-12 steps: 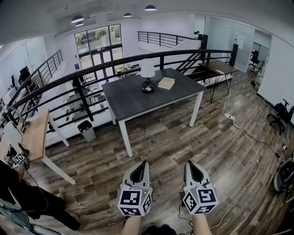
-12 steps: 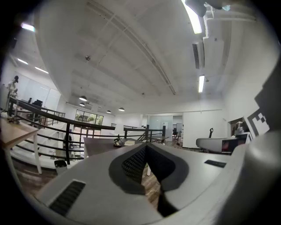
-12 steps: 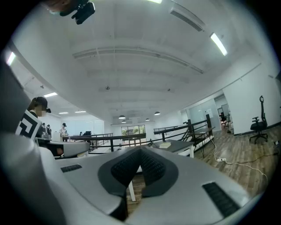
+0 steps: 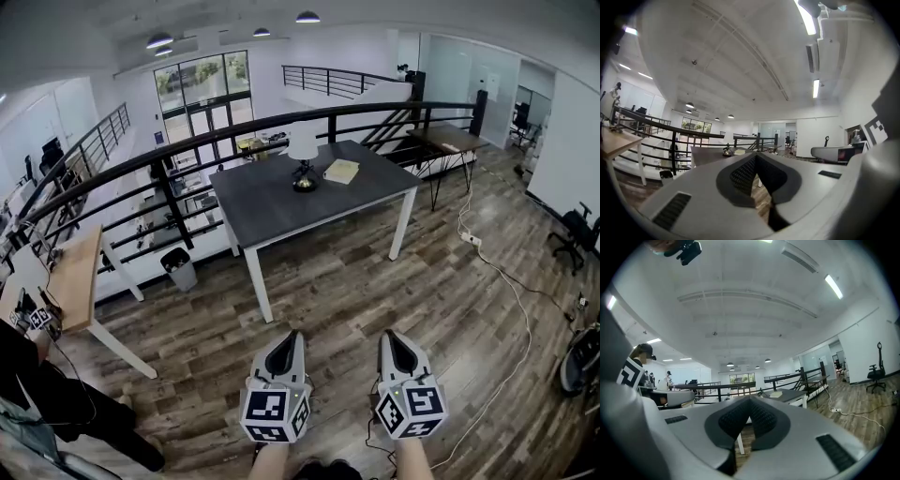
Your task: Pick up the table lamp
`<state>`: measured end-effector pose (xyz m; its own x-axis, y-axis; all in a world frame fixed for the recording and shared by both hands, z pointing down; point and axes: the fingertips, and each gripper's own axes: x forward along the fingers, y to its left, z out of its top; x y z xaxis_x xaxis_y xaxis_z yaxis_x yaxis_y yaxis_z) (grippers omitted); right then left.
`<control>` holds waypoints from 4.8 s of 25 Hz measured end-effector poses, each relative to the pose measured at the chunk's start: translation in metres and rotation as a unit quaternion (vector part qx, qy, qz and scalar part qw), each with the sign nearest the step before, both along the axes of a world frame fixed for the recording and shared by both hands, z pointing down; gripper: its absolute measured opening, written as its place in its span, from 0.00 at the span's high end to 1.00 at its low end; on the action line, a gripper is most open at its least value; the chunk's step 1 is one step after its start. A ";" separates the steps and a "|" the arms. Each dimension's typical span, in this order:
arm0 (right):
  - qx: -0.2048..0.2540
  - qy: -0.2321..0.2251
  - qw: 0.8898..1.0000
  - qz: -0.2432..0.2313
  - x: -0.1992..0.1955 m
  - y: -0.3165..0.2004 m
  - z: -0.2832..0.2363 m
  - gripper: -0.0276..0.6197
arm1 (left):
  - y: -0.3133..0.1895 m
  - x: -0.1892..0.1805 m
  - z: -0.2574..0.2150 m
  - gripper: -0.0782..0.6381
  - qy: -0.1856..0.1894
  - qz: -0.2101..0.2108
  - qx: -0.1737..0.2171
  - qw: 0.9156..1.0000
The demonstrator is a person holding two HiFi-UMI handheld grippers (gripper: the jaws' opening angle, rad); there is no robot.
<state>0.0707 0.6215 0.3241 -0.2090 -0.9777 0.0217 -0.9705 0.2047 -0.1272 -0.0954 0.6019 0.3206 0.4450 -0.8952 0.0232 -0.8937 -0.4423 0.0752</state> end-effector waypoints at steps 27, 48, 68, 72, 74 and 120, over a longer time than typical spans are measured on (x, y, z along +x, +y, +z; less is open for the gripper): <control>-0.009 -0.006 1.000 -0.027 0.051 -0.030 0.017 0.97 | -0.021 0.041 0.009 0.88 -0.001 -0.036 -0.012 0.999; -0.018 -0.004 1.000 -0.016 0.049 -0.168 0.030 0.97 | -0.159 0.047 0.026 0.88 -0.003 -0.019 -0.023 1.000; -0.016 0.006 1.000 -0.023 -0.007 -0.358 0.007 0.97 | -0.347 0.004 0.004 0.88 0.008 -0.013 -0.020 1.000; -0.016 0.012 0.999 -0.033 -0.012 -0.374 0.007 0.97 | -0.362 0.003 0.009 0.88 0.011 -0.018 -0.023 1.000; -0.015 0.010 0.999 -0.035 -0.008 -0.385 0.008 0.97 | -0.372 0.008 0.012 0.88 0.011 -0.020 -0.025 0.999; -0.031 -0.007 0.991 -0.131 0.062 -0.696 0.038 0.97 | -0.654 0.082 0.042 0.88 0.008 -0.115 -0.052 0.992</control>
